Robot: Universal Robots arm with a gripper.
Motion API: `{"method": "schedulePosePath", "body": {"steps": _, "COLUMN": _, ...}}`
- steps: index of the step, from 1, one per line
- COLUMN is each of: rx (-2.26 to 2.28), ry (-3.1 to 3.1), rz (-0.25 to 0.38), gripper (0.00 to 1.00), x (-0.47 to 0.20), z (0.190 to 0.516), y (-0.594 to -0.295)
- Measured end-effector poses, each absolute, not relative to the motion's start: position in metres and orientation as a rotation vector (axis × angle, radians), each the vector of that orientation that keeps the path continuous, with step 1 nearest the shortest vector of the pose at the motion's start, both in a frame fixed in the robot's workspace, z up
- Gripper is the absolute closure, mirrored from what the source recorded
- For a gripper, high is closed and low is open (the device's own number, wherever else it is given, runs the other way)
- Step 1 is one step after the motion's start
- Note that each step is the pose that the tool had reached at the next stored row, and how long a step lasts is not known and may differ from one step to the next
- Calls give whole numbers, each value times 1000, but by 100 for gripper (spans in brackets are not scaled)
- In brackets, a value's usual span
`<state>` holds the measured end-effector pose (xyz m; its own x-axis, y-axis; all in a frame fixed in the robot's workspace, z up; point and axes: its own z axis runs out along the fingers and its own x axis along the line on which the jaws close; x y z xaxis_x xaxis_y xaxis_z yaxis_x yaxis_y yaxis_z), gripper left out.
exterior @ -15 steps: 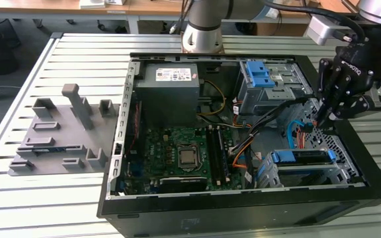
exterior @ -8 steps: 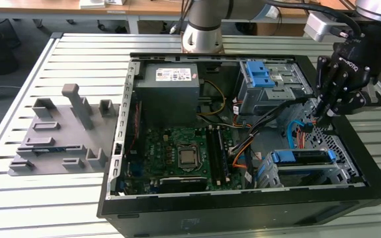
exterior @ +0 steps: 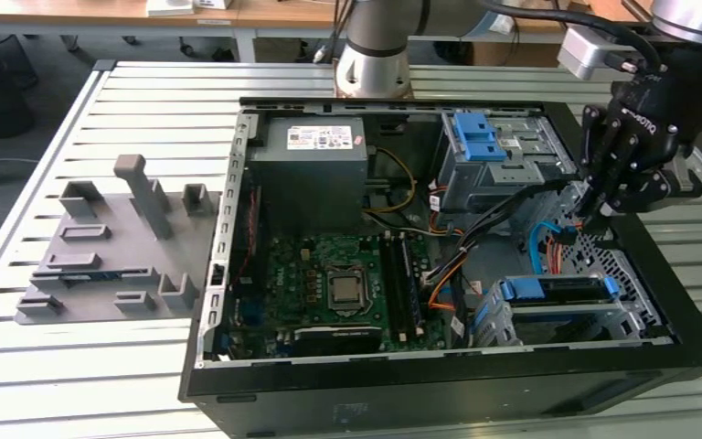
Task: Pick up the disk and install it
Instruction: 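Insert the first disk wire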
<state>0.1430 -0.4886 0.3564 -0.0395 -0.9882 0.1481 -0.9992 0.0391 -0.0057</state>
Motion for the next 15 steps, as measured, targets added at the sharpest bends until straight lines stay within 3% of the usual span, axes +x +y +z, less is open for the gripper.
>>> {"method": "schedulePosePath", "body": {"steps": 8, "rx": 2102, "ry": -2187, "rz": 164, "gripper": 77, "x": 143, "z": 355, "y": -489}}
{"method": "schedulePosePath", "body": {"steps": 9, "rx": 2102, "ry": -2187, "rz": 164, "gripper": 84, "x": 143, "z": 355, "y": -489}}
{"method": "schedulePosePath", "body": {"steps": 15, "rx": 2106, "ry": -2192, "rz": 174, "gripper": 84, "x": 141, "z": 354, "y": -489}}
